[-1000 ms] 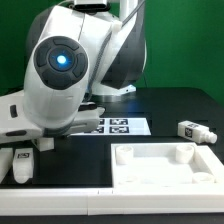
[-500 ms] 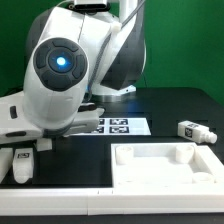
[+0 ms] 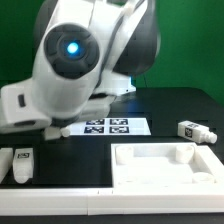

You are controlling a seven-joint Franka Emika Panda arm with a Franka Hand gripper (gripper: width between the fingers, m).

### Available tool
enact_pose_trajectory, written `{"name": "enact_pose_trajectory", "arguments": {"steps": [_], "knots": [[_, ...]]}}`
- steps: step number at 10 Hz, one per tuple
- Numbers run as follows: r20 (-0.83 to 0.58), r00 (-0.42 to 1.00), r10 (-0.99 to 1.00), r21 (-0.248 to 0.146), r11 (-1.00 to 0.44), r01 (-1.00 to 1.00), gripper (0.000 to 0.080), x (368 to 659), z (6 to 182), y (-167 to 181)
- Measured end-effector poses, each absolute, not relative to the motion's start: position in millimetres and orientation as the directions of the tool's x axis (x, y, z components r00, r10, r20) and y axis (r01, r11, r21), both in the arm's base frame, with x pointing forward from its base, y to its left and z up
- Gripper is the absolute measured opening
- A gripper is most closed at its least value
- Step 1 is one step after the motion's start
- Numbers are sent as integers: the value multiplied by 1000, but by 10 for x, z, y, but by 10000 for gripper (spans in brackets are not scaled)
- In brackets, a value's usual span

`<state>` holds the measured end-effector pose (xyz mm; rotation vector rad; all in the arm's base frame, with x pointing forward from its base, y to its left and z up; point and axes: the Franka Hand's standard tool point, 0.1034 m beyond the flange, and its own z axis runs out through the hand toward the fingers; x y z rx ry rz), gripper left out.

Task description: Assemble one leg

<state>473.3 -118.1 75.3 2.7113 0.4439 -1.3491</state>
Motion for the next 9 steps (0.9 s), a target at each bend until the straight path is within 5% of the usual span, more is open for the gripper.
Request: {"name": "enact_pose_trajectory", "arguments": {"steps": [2, 6, 7, 9], "knots": [[-743, 619, 254, -65, -948, 311, 284, 5068, 1068, -1024], [-559, 771, 305, -47, -940, 337, 285, 5190, 956, -1134], [-537, 817, 210, -24, -972, 234, 285, 5190, 1014, -926], [-406, 904, 134, -57, -991, 121, 285, 5526, 1198, -417]]}}
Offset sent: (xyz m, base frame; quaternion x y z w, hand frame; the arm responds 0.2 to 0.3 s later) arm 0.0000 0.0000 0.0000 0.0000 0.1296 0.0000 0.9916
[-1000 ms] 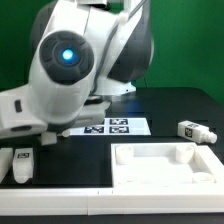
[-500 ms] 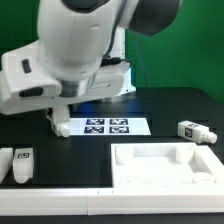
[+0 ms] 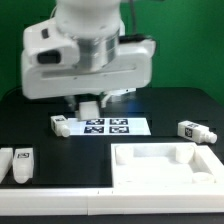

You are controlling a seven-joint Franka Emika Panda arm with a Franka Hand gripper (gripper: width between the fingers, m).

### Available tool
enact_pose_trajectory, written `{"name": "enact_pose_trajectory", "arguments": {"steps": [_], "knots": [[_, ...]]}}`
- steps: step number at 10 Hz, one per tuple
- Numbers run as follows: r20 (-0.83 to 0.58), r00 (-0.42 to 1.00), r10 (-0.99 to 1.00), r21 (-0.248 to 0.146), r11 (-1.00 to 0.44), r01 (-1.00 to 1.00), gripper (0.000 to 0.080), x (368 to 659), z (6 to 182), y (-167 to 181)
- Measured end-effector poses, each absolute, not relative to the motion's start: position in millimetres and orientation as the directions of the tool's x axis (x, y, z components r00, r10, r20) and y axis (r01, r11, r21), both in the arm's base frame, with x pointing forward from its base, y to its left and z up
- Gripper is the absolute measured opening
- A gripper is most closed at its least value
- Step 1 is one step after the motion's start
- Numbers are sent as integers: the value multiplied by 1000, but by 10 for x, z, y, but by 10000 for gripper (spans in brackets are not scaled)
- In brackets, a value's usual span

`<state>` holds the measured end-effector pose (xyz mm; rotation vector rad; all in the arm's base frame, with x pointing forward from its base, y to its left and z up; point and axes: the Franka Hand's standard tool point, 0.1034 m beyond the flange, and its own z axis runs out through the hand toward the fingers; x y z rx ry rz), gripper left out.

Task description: Assemble one leg

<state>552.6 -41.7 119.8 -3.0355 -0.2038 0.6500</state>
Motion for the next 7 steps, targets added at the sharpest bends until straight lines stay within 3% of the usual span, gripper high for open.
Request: {"name": "enact_pose_trajectory", "arguments": {"steps": [2, 6, 7], "knots": [[-287, 957, 44, -36, -999, 35, 285, 5916, 1395, -140], [-20, 999, 40, -5, -999, 40, 285, 5962, 1355, -218], [96, 995, 17, -3, -1000, 18, 285, 5952, 1342, -103]]}}
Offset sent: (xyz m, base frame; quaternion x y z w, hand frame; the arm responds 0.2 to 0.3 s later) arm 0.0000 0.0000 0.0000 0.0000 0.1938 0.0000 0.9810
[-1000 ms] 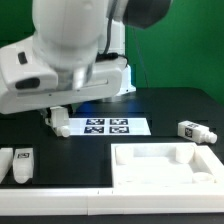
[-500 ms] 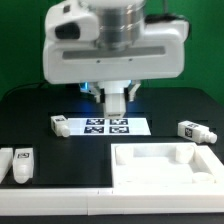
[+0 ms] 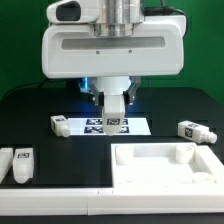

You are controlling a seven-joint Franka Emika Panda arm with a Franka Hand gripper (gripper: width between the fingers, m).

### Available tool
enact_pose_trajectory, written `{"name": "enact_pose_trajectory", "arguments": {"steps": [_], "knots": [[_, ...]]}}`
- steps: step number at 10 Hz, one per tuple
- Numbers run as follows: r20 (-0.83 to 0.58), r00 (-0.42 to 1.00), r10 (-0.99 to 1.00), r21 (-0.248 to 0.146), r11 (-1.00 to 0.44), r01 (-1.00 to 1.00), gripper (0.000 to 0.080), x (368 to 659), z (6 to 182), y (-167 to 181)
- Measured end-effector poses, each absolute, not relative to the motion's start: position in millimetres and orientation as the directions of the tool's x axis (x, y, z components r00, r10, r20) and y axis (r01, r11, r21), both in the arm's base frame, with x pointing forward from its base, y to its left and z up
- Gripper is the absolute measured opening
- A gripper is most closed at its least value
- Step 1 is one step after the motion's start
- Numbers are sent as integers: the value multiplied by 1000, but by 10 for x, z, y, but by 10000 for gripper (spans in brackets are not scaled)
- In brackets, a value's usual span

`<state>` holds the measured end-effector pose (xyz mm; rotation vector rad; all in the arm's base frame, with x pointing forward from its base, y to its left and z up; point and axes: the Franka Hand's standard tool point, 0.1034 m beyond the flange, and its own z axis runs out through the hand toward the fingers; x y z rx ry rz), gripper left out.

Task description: Assemble one leg

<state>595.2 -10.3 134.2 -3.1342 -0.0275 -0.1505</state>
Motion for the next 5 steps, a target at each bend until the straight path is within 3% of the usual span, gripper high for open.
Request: {"name": "enact_pose_trajectory", "arguments": {"steps": [2, 3, 5], "knots": [[271, 962, -3, -29, -1000, 5, 285, 5933, 1283, 450], [382, 924, -12, -37, -999, 2, 285, 6070, 1322, 632], [485, 874, 1, -24, -1000, 14, 285, 6149, 1406, 629]]}}
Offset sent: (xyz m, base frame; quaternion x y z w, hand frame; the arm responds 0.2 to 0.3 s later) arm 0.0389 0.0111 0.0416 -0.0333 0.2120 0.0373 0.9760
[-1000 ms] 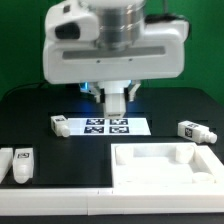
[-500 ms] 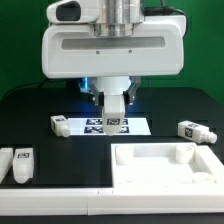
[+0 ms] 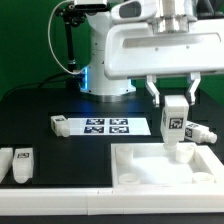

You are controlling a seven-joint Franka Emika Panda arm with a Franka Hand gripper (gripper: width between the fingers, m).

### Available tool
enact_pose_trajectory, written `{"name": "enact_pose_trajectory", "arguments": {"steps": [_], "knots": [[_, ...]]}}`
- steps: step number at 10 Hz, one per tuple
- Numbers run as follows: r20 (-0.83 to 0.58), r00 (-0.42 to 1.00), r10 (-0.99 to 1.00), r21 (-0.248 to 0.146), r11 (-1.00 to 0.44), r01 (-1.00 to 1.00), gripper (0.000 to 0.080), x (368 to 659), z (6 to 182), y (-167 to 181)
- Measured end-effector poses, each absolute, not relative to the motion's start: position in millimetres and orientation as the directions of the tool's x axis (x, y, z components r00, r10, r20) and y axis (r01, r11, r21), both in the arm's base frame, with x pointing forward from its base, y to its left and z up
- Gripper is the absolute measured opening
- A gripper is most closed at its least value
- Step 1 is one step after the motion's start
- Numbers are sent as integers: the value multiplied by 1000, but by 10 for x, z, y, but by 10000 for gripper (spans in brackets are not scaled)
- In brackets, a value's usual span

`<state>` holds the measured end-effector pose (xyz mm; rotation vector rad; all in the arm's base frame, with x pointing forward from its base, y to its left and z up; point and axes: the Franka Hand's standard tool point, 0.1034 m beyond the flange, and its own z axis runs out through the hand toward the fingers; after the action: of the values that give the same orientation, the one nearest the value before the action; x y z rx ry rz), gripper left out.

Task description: Assemble one leg

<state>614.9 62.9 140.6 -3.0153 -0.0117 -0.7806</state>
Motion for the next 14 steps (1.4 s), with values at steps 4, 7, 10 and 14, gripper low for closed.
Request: {"name": "enact_pose_trajectory", "arguments": {"steps": [4, 7, 10, 14], "knots": [[588, 809, 15, -7, -1000, 23, 286, 6173, 1315, 656], [588, 809, 4, -27, -999, 24, 286, 6201, 1115, 1018], [587, 809, 15, -27, -999, 38, 286, 6235, 1039, 1122], [604, 797, 20, -22, -999, 42, 287, 6292, 1004, 1136]]}}
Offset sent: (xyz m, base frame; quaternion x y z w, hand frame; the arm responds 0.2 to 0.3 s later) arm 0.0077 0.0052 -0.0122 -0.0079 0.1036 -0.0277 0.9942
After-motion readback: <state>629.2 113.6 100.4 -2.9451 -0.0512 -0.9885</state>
